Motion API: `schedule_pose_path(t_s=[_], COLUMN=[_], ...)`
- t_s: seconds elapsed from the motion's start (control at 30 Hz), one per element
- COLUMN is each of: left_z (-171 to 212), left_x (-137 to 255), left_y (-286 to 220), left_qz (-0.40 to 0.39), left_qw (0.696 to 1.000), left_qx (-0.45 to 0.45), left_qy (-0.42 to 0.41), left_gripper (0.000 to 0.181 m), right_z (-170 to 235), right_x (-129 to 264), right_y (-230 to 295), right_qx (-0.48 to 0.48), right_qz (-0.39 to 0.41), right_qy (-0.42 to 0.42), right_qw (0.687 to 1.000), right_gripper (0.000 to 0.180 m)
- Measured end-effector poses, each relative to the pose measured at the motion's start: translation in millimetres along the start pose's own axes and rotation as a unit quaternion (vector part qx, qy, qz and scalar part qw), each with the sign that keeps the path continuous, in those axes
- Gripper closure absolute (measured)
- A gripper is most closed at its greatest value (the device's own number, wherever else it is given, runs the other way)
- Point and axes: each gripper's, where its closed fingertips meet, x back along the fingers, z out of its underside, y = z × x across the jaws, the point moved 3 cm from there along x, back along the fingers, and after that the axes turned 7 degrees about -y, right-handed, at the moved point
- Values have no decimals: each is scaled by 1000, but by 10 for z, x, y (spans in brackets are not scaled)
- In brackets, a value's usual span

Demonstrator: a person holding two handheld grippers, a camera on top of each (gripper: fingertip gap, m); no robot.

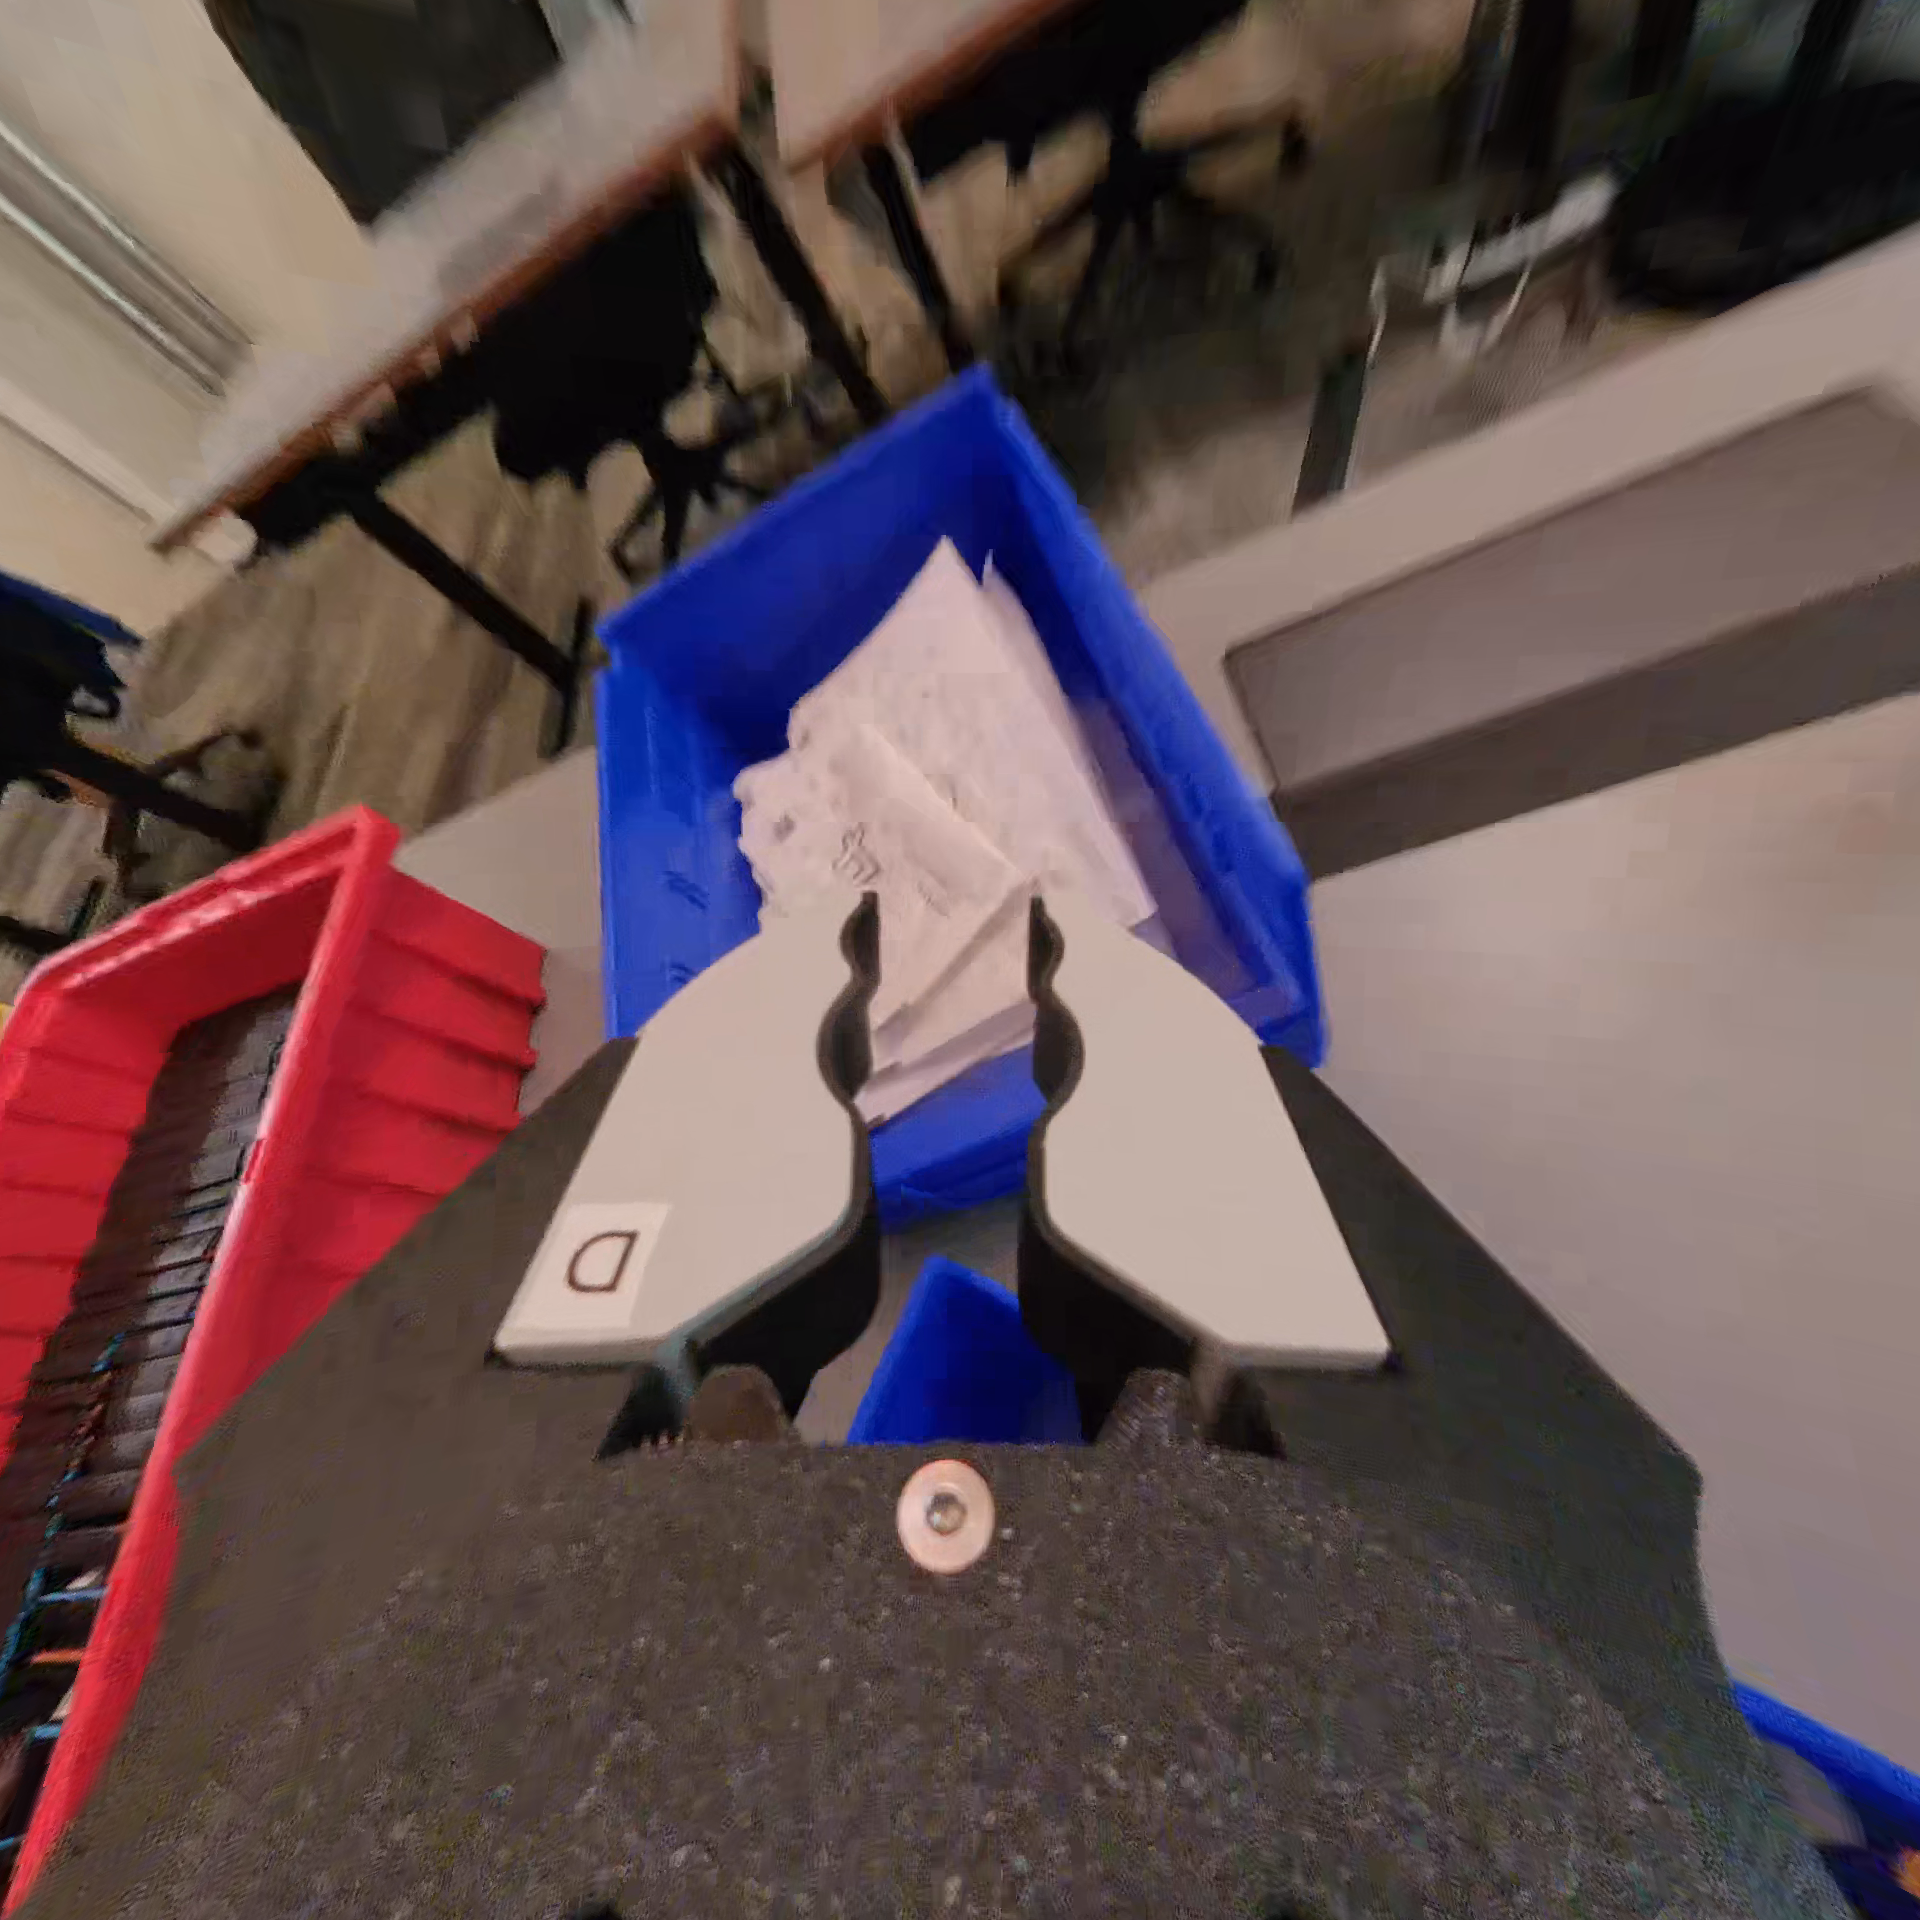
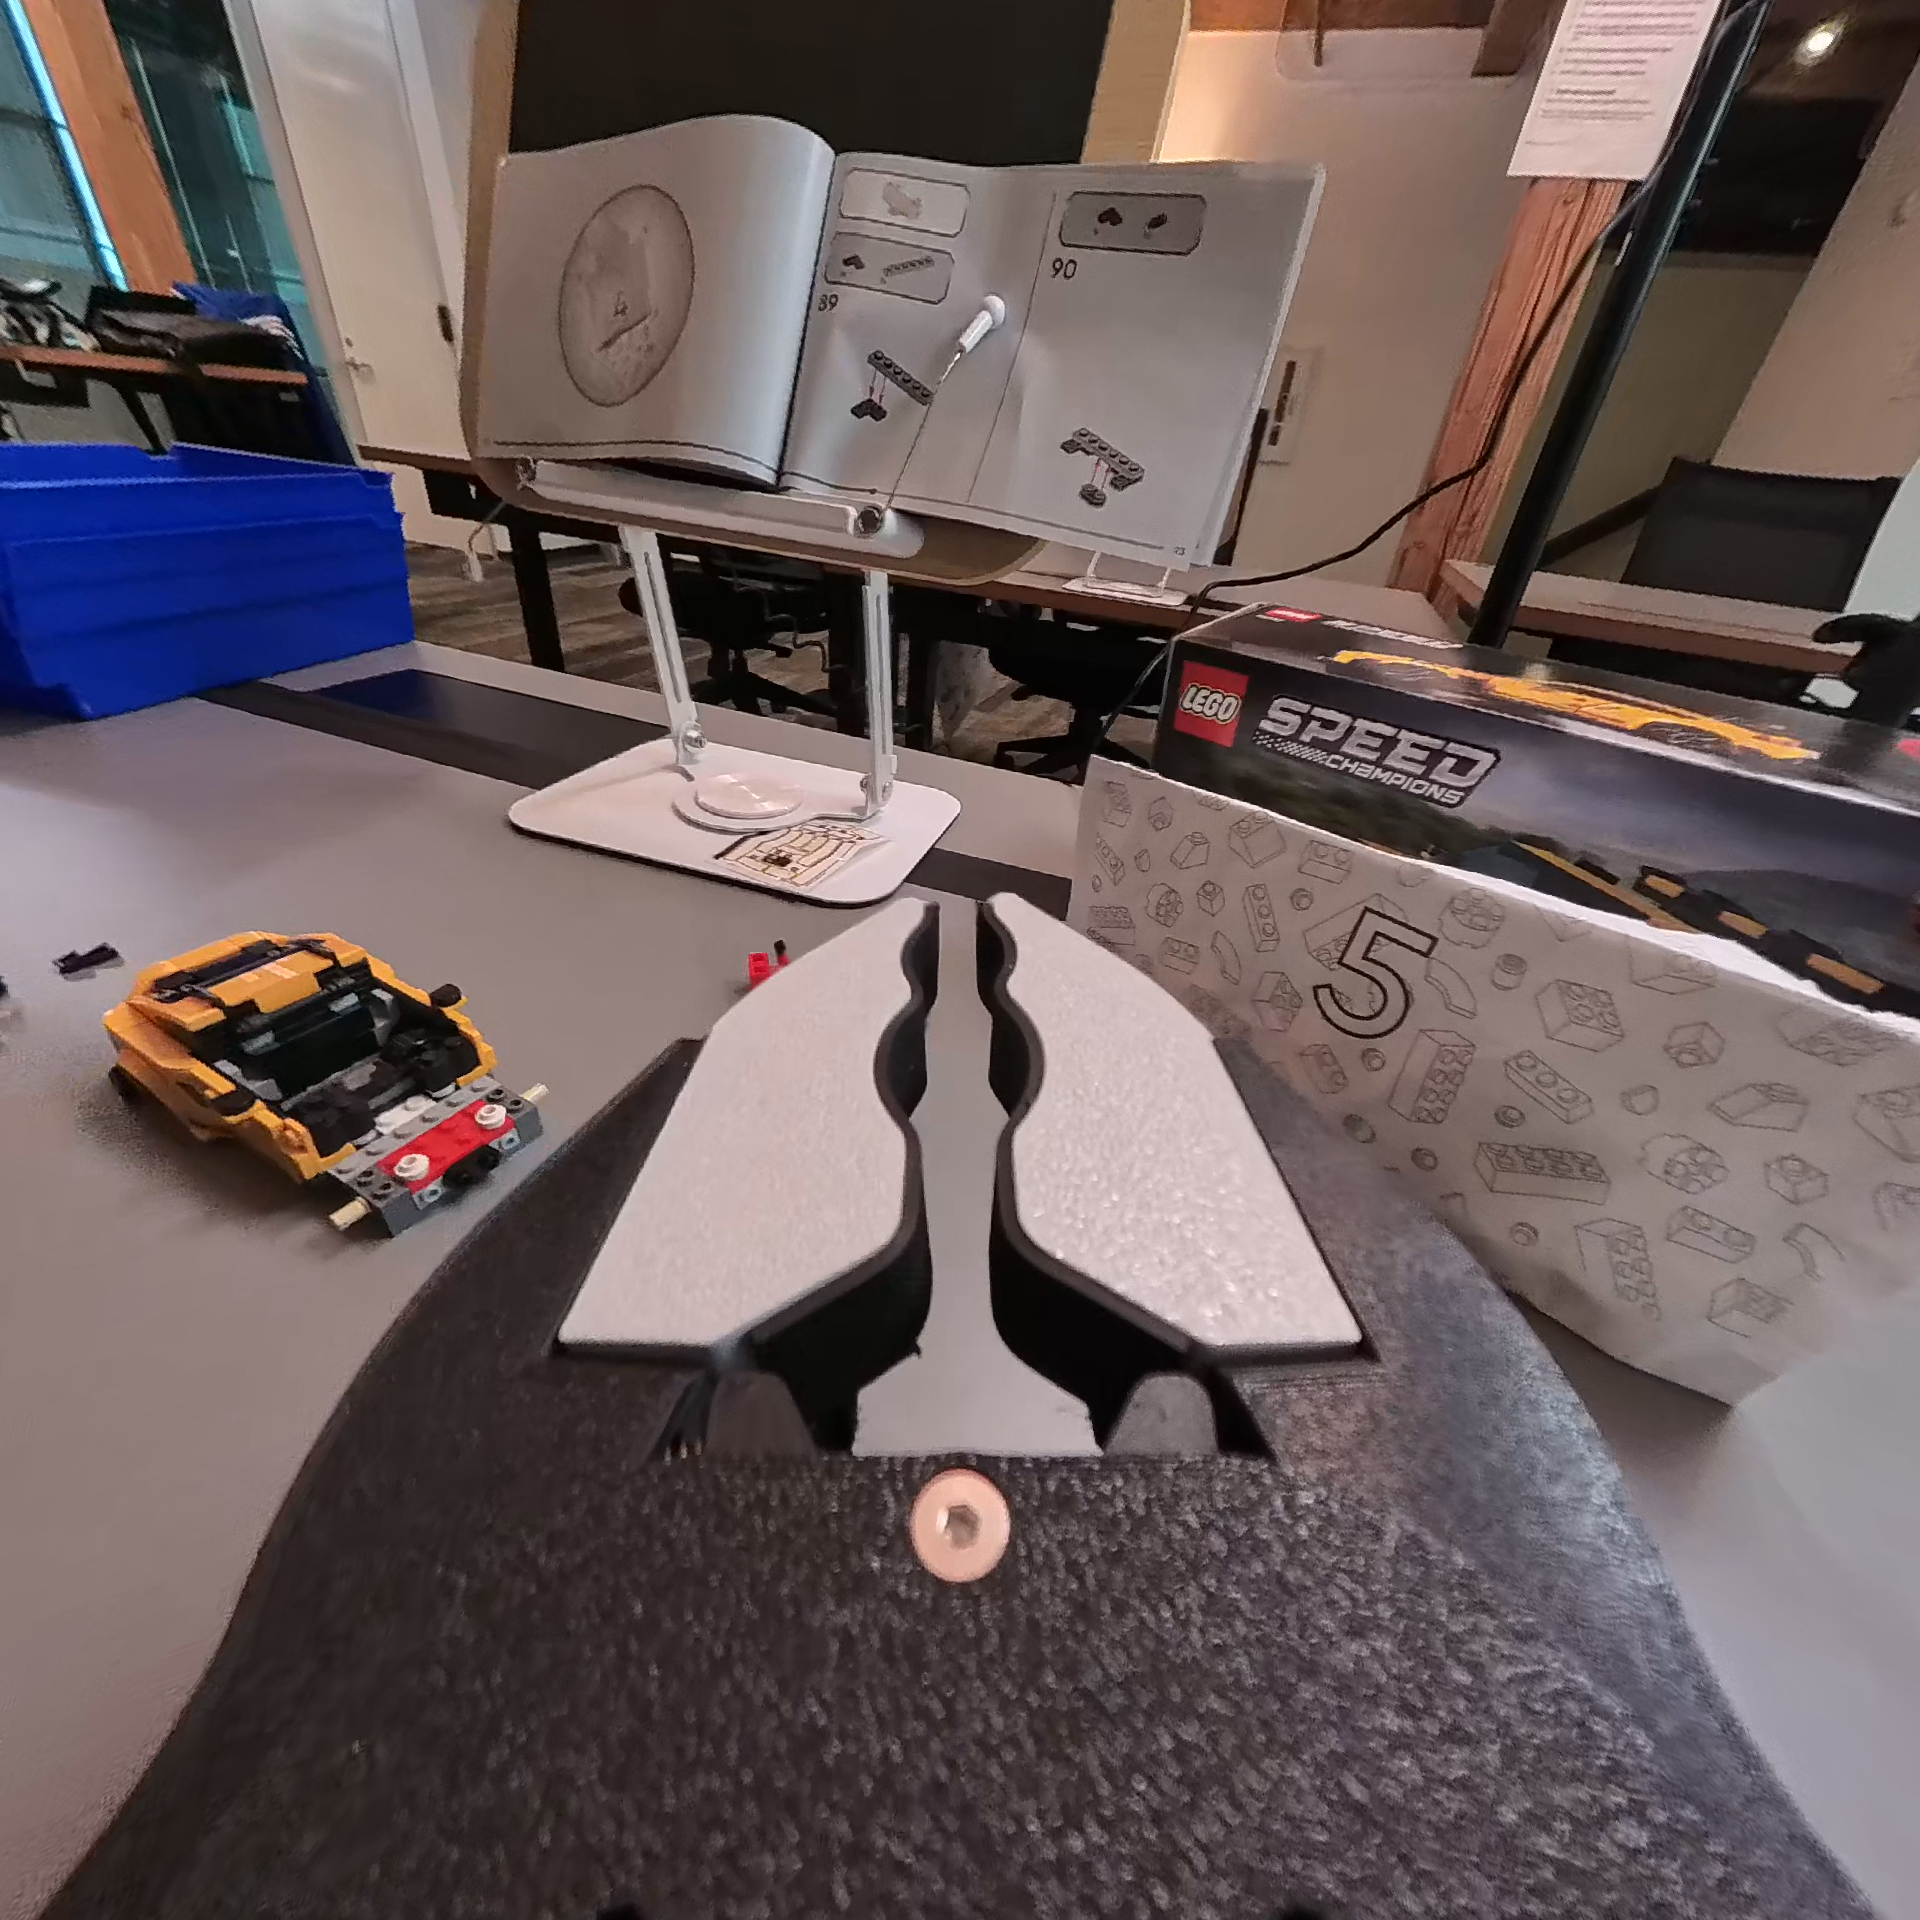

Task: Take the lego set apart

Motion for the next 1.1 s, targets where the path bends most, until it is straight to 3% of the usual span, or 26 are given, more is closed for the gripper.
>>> schedule_pose_path(t_s=[0.2,0.37,0.57,0.63,0.67,0.73,0.93,1.1], left_z=[545,777,939,949,945,884,256,-289], left_x=[-861,-1213,-1483,-1548,-1563,-1564,-1179,-588], left_y=[-59,-47,-37,-8,18,90,503,554], left_qz=[48,59,62,53,43,15,-79,-95], left_qw=[978,959,951,948,945,941,977,987], left_qx=[-100,-170,-193,-204,-211,-238,-167,-126], left_qy=[174,218,233,240,246,242,106,-8], left_gripper=[137,139,141,150,168,180,180,181], right_z=[70,174,259,266,267,265,259,217], right_x=[-36,-94,-141,-139,-140,-139,-140,-132], right_y=[36,18,-46,-61,-65,-69,-71,-48], right_qx=[43,51,25,21,22,24,18,14], right_qz=[8,12,17,20,21,23,20,12], right_qy=[13,31,44,46,46,47,44,34], right_qw=[999,998,999,999,998,998,999,999], right_gripper=[173,173,172,172,172,172,172,172])
